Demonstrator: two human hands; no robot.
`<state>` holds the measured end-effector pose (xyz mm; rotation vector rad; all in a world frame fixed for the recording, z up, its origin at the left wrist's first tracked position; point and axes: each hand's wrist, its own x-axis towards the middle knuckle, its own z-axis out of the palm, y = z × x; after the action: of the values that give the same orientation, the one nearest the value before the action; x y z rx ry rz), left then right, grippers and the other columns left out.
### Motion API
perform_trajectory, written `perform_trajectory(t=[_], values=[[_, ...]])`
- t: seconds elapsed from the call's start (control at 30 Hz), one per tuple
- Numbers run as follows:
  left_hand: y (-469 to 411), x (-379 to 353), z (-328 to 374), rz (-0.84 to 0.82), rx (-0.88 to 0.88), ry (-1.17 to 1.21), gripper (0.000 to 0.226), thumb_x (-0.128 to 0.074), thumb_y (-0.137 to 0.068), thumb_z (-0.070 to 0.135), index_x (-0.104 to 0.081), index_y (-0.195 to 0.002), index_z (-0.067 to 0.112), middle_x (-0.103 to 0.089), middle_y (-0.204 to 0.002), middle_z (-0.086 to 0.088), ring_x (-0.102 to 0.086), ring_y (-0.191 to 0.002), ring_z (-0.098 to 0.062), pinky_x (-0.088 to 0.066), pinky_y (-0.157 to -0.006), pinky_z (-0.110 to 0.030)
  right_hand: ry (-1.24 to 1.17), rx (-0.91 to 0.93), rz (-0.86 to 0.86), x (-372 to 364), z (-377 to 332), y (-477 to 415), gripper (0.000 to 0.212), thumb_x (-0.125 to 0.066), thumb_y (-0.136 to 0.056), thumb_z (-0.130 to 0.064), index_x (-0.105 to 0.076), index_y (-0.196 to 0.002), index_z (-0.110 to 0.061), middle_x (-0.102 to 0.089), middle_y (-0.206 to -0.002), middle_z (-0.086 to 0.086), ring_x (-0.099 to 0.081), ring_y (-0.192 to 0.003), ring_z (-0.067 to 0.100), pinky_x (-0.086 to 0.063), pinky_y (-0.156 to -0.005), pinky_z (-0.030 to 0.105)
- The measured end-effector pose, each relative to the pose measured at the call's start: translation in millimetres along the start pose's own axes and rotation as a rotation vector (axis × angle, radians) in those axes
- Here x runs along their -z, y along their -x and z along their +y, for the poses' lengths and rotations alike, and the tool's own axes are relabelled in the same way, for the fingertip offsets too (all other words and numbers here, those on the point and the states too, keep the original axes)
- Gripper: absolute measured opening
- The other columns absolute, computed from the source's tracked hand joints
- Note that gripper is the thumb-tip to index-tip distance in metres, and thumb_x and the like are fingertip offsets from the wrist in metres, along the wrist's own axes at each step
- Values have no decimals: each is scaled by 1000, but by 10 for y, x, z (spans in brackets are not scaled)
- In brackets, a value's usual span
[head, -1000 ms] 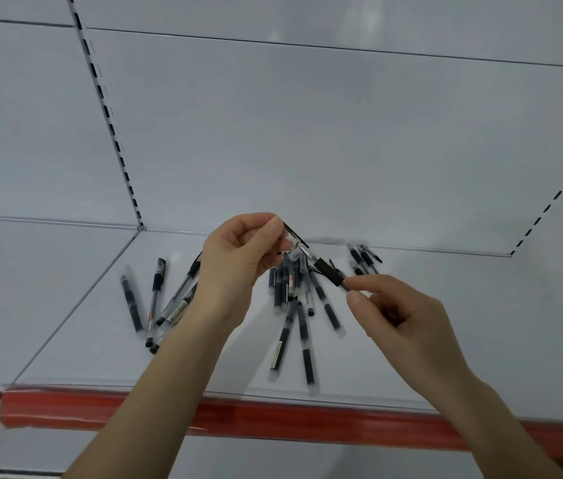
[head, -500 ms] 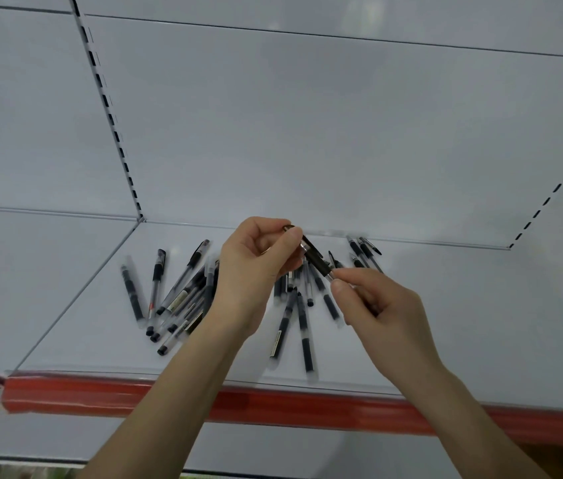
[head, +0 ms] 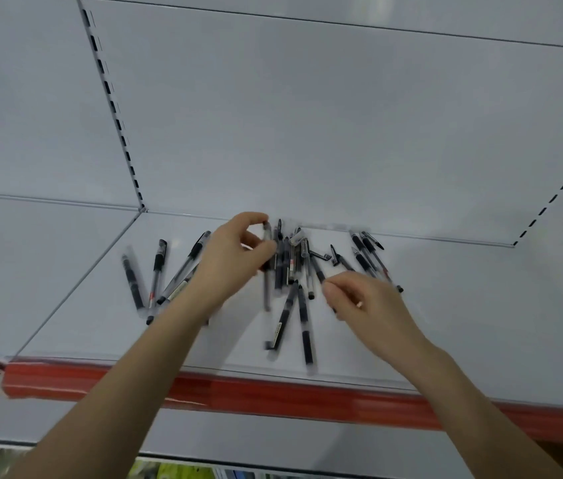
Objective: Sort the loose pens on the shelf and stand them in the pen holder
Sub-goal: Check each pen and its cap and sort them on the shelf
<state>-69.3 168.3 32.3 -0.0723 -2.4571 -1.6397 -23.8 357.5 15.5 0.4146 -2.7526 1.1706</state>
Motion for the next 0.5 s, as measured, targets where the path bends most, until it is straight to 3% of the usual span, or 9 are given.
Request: perform_trajectory(t=[0.1,0.23,0.3,0.5], values=[[-121,162,-135,-4,-73,-366,39,-54,-87,15,-51,-126,20,-60,-85,-1,-55,-66,-13,-42,-57,-17,170,-108,34,127,211,-107,17,-53,-90,-25,-64,-80,-17,-65,-73,-3,-59,-71,14,-45,-68,26],[-184,209,-288,-51,-80,-657,42,-51,-89,16,-47,-130,15,-63,-107,-12,-56,-97,-29,-42,-77,-31,207,-140,10,226,331,-207,13,-56,-88,-21,-61,-76,-20,-57,-67,-13,-53,-67,7,-40,-63,18],[-185,183,-327,-56,-60,-718,40,-52,-89,19,-48,-128,14,-61,-110,-15,-54,-103,-32,-42,-81,-34,229,-128,-22,226,337,-237,13,-56,-88,-22,-59,-75,-22,-53,-65,-15,-50,-65,3,-37,-60,14],[-135,85,-289,11,-117,-726,33,-53,-90,24,-53,-121,11,-57,-111,-11,-54,-101,-28,-38,-77,-30,250,-123,-2,214,373,-424,13,-56,-87,-19,-58,-74,-16,-53,-65,-10,-51,-70,15,-40,-67,28]])
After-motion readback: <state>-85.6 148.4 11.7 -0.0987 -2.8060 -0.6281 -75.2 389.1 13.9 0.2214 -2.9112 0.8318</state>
